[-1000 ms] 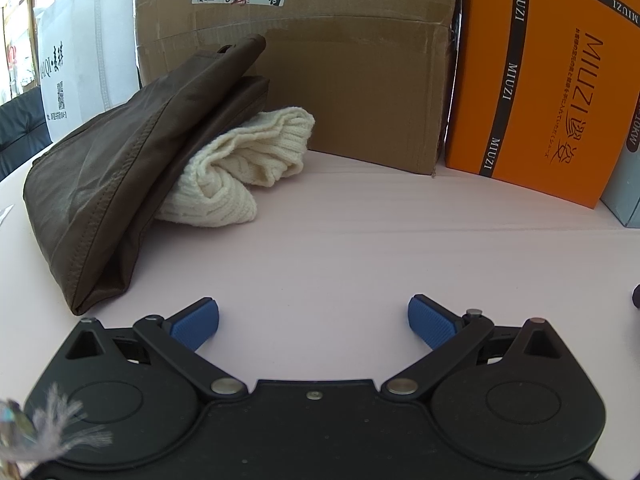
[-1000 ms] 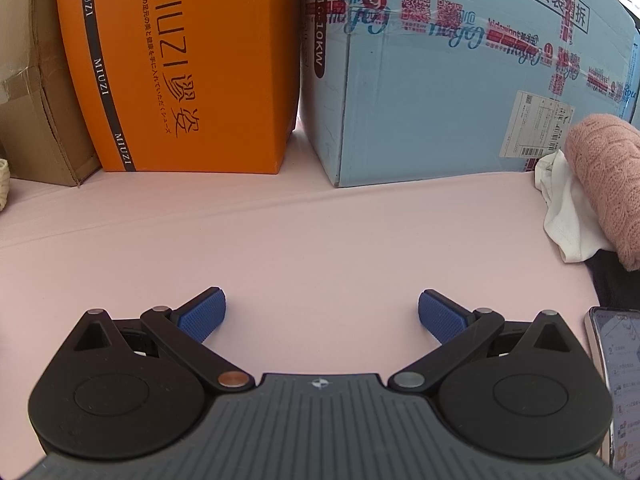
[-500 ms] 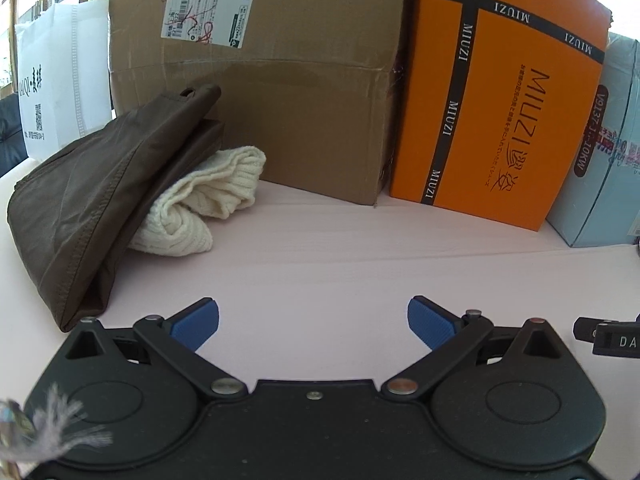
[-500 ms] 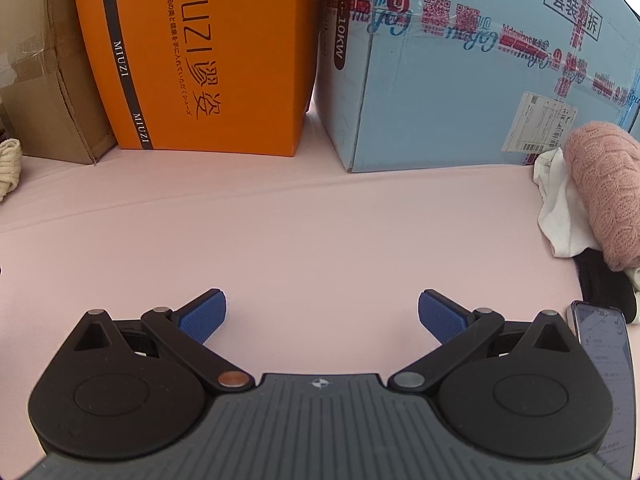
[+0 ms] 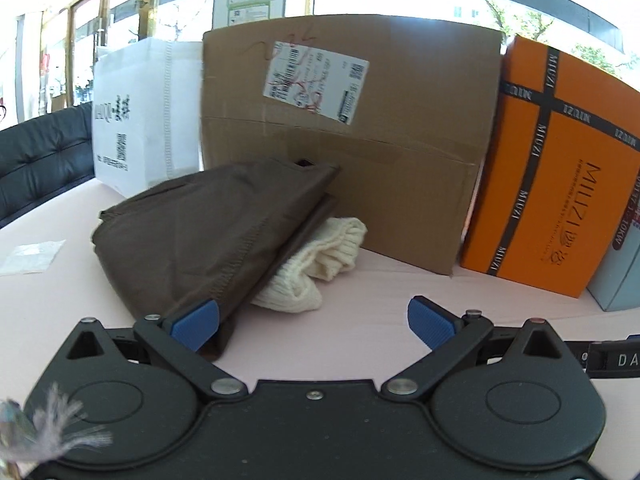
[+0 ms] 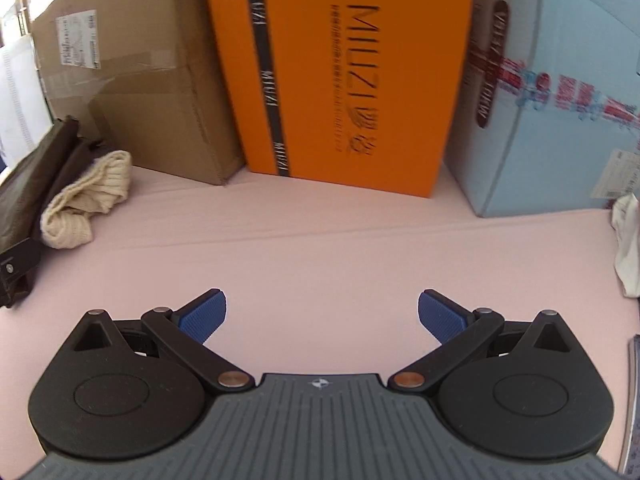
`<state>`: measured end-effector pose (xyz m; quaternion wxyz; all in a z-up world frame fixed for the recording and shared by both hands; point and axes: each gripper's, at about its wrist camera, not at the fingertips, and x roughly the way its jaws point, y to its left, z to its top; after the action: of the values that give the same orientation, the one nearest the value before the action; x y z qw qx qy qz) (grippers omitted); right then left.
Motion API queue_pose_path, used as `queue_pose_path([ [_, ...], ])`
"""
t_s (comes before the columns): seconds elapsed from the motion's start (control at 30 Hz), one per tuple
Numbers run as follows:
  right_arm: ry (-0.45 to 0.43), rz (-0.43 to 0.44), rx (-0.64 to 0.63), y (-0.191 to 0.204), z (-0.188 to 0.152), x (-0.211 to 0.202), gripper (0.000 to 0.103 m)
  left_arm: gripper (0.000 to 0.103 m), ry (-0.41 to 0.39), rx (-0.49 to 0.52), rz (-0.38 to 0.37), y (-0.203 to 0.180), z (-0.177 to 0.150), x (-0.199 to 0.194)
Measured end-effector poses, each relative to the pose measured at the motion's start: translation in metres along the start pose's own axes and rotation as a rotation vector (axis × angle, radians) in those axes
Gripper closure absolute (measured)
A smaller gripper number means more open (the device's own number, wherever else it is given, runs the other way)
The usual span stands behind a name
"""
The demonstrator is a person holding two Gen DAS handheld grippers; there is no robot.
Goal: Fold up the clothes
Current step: 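Move both tools toward the folded brown garment beside the cardboard box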
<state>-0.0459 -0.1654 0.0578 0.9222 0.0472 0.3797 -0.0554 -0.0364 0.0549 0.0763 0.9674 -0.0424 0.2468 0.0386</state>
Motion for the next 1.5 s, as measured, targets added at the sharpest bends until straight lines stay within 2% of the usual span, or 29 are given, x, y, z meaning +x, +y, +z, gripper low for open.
queue_pose_path([
  [0.2,-0.013,0.104,-0.056,0.059,0.034,-0.002,0.0,0.0,-0.071,-0.014,0.087,0.044,0.006,-0.01],
  [0.33,-0.02,0.175,-0.118,0.099,0.057,-0.004,0.0,0.0,0.011,-0.053,0.135,0.074,0.021,0.001],
  [0.4,-0.009,0.221,-0.13,0.114,0.071,-0.003,0.0,0.0,0.044,-0.073,0.207,0.085,0.03,0.005],
  [0.5,-0.002,0.27,-0.142,0.136,0.092,0.001,0.0,0.0,0.15,-0.118,0.302,0.102,0.043,0.017],
  [0.6,0.001,0.292,-0.143,0.155,0.11,0.01,0.0,0.0,0.225,-0.207,0.308,0.122,0.051,0.024],
  [0.7,0.011,0.325,-0.144,0.169,0.124,0.019,0.0,0.0,0.28,-0.252,0.322,0.135,0.056,0.03],
  [0.8,0.022,0.332,-0.147,0.18,0.132,0.03,0.0,0.0,0.361,-0.324,0.309,0.147,0.058,0.039],
  [1.0,0.067,0.368,-0.121,0.195,0.143,0.052,0.0,0.0,0.465,-0.491,0.167,0.166,0.057,0.057],
  [1.07,0.074,0.371,-0.118,0.198,0.145,0.057,0.0,0.0,0.483,-0.52,0.137,0.168,0.057,0.062],
  [1.33,0.09,0.415,-0.121,0.208,0.148,0.072,0.0,0.0,0.502,-0.57,0.112,0.174,0.058,0.075],
  [1.5,0.1,0.447,-0.103,0.209,0.146,0.079,0.0,0.0,0.463,-0.612,0.09,0.185,0.055,0.081],
])
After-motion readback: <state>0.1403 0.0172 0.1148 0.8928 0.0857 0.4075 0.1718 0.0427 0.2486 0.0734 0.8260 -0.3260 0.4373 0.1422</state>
